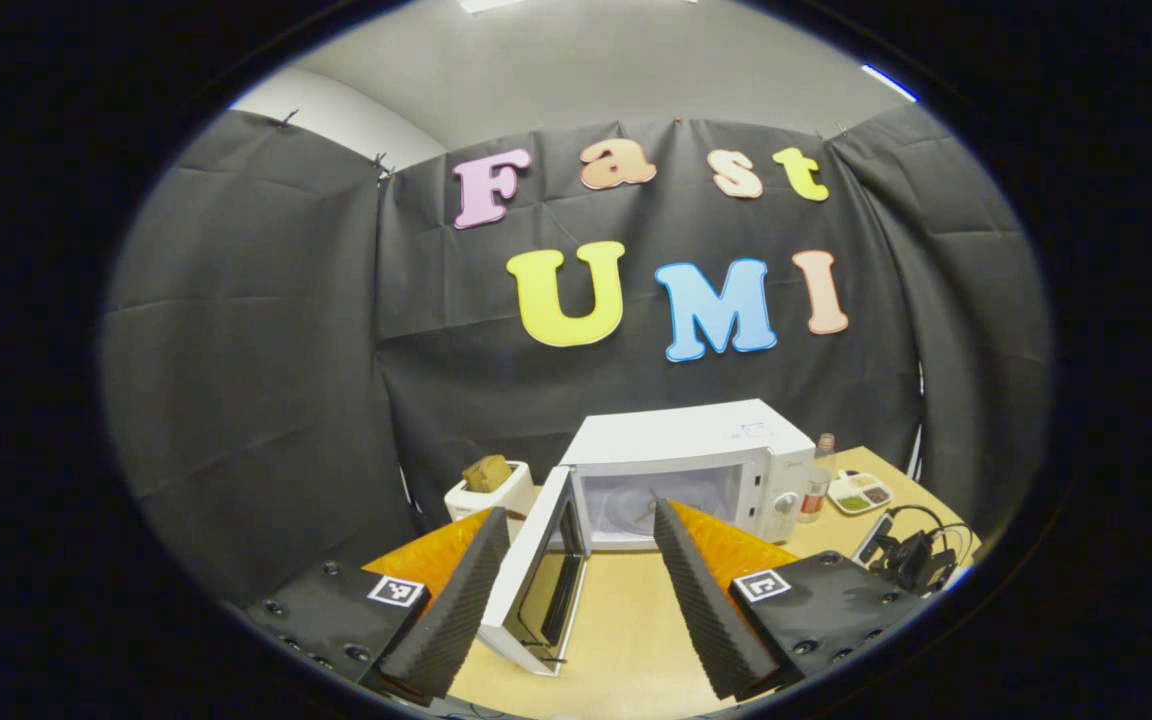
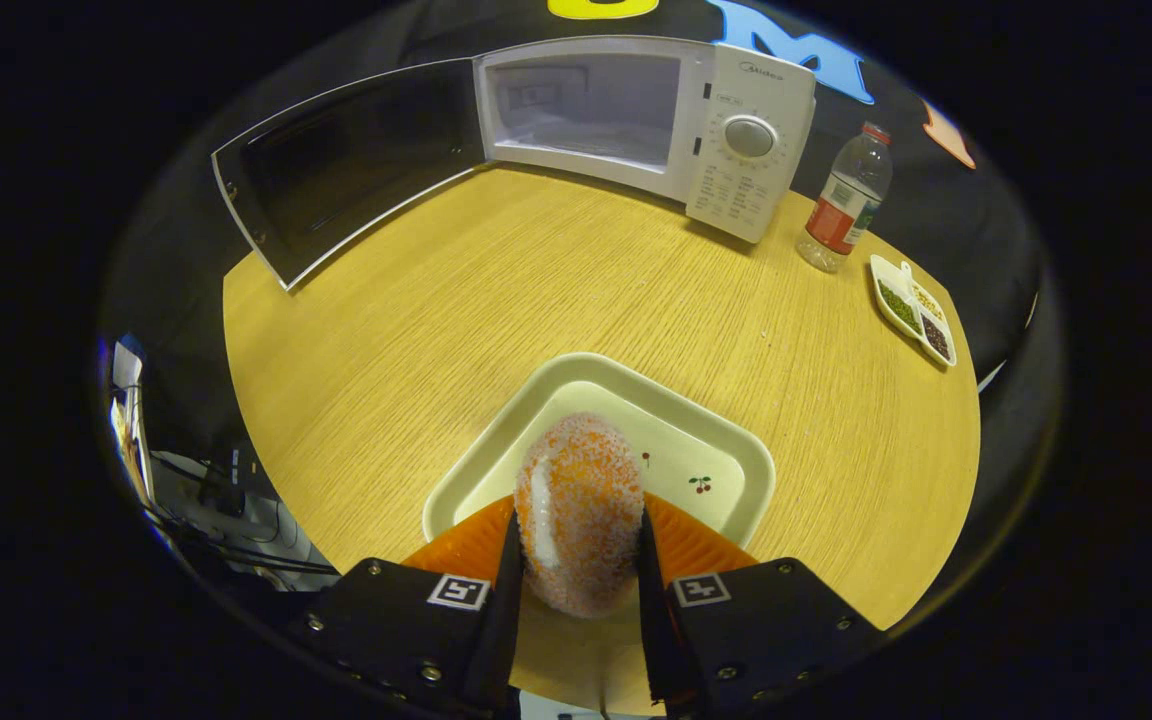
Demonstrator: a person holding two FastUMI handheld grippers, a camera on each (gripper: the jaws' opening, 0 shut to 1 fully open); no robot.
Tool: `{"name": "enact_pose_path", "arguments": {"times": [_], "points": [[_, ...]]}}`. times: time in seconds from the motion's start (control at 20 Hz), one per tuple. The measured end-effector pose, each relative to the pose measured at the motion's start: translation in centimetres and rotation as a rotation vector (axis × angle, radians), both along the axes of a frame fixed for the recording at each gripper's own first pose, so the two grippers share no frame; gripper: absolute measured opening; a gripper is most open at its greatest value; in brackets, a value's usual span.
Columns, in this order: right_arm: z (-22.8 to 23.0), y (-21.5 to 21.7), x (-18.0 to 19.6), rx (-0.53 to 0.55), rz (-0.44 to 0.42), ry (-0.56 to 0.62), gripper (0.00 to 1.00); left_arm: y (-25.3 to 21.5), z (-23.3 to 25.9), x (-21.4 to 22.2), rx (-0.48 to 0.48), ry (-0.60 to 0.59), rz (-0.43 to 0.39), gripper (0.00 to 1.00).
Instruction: Open the microwave oven with the left hand, put the food in, and close the microwave oven.
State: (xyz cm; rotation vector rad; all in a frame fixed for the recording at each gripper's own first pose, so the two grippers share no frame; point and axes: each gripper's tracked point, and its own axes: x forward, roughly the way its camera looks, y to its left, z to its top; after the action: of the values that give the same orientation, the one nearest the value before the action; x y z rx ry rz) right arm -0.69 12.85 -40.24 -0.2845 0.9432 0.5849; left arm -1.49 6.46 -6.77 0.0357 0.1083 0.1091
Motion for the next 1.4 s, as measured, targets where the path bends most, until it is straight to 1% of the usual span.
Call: {"name": "enact_pose_path", "arguments": {"times": [0.15, 0.2, 0.25, 0.45, 0.6, 0.7, 0.85, 0.95, 1.15, 1.3, 1.35, 1.4], "points": [[2.4, 0.7, 0.7, 0.058, -0.022, -0.017, 0.52, 0.6, -0.1, 0.1, -0.002, -0.001, -0.001, 0.98], [3.4, 1.0, 1.0, 0.082, -0.030, -0.011, 0.49, 0.5, 0.0, 0.3, -0.006, -0.004, -0.007, 0.98], [4.4, 1.7, 1.0, 0.126, -0.053, -0.003, 0.52, 0.5, 0.0, 0.3, -0.005, -0.008, -0.012, 0.98], [8.8, 5.0, 2.1, 0.293, -0.122, 0.032, 0.52, 0.5, -0.7, 1.2, 0.008, -0.008, -0.038, 0.98], [11.7, 7.9, 4.2, 0.408, -0.162, 0.021, 0.52, 0.4, -1.5, 2.2, -0.001, 0.002, -0.069, 0.98], [13.3, 9.9, 5.8, 0.483, -0.207, 0.010, 0.52, 0.5, -1.7, 2.9, -0.007, 0.000, -0.084, 0.99], [14.9, 13.2, 9.7, 0.582, -0.290, -0.034, 0.51, 0.8, -2.4, 4.6, -0.010, 0.008, -0.101, 0.98], [15.2, 15.2, 12.9, 0.614, -0.347, -0.067, 0.51, 1.2, -2.9, 5.6, -0.017, 0.014, -0.115, 0.98], [15.0, 19.6, 19.9, 0.637, -0.434, -0.166, 0.51, 3.2, -4.4, 7.7, 0.014, 0.019, -0.134, 0.97], [14.5, 23.0, 25.4, 0.654, -0.525, -0.246, 0.51, 4.1, -6.0, 8.3, 0.001, 0.035, -0.149, 0.96], [14.2, 23.9, 27.0, 0.649, -0.557, -0.271, 0.51, 4.6, -6.4, 8.4, 0.006, 0.039, -0.147, 0.94], [13.8, 24.6, 28.6, 0.646, -0.583, -0.290, 0.51, 5.2, -6.6, 8.4, 0.008, 0.044, -0.145, 0.96]]}}
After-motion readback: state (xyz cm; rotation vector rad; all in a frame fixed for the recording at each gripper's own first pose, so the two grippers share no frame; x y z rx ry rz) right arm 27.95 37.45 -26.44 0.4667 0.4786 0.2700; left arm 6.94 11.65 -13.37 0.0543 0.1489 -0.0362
